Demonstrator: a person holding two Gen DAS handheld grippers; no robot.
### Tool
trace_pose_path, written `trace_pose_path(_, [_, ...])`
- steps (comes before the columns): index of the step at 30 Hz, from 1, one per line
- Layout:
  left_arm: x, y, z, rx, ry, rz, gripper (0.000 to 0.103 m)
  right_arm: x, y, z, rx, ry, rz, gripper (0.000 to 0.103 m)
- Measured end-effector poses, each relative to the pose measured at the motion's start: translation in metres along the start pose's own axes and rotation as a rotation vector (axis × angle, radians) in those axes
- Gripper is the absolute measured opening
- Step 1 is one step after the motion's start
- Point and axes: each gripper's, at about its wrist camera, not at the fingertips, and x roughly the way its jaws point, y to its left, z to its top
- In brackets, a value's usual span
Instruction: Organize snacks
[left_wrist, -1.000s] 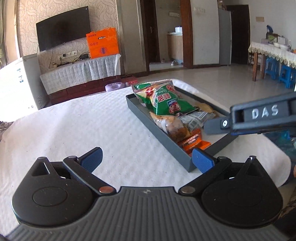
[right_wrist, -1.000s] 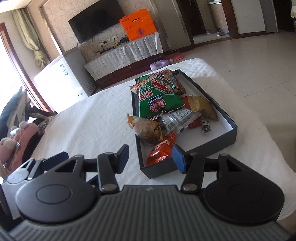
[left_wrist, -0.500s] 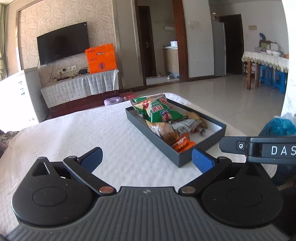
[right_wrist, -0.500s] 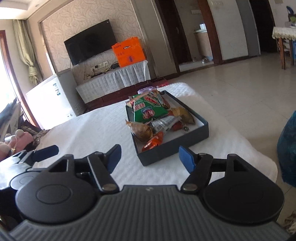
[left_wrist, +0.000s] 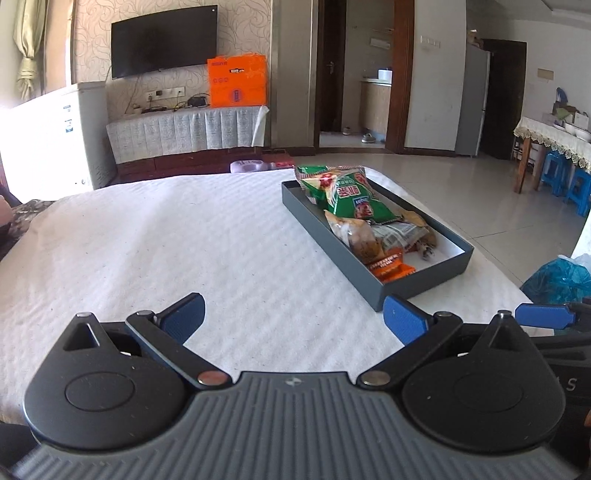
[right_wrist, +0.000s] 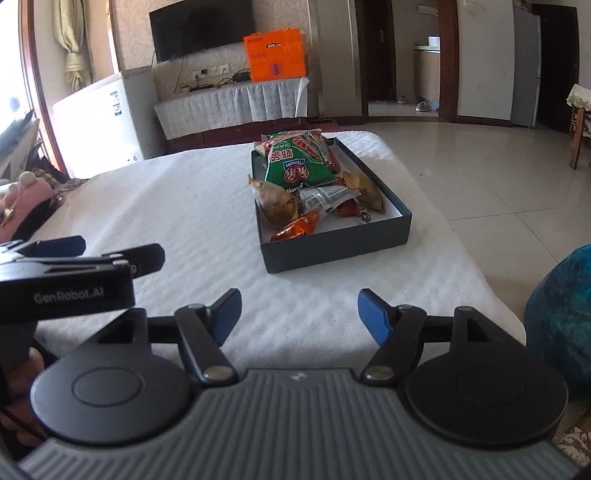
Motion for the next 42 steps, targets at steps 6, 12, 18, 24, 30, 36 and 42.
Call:
trace_pose_path(6, [0.005,0.006,-0.005,0.002,0.017,0.035,0.103,0.011,0.008,0.006,-0.046,0.015,0.026,0.072])
trace_pose_path(12, [0.008,0.008,-0.006,0.009,0.017,0.031,0.103,0.022,0.008,0.007,-0.046,0.059,0.048,0.072])
trace_pose_path(18, [0.01,0.003,-0.009,0.023,0.024,0.013,0.103,0.025,0.003,0.005,-0.018,0.078,0.052,0.072])
trace_pose_path(24, [0.009,0.0,-0.008,0.033,0.022,0.011,0.103,0.024,0.002,0.004,-0.008,0.076,0.031,0.072])
trace_pose_path(30, [0.008,0.0,-0.006,0.032,0.033,0.019,0.103,0.026,0.001,0.004,-0.009,0.083,0.025,0.072])
trace_pose_path(36, [0.003,0.0,0.001,0.025,0.031,0.019,0.103,0.025,0.0,0.004,-0.006,0.08,0.025,0.072])
trace_pose_path(42, [0.002,0.0,0.002,0.026,0.042,0.022,0.103,0.025,-0.001,0.003,0.006,0.076,0.023,0.072])
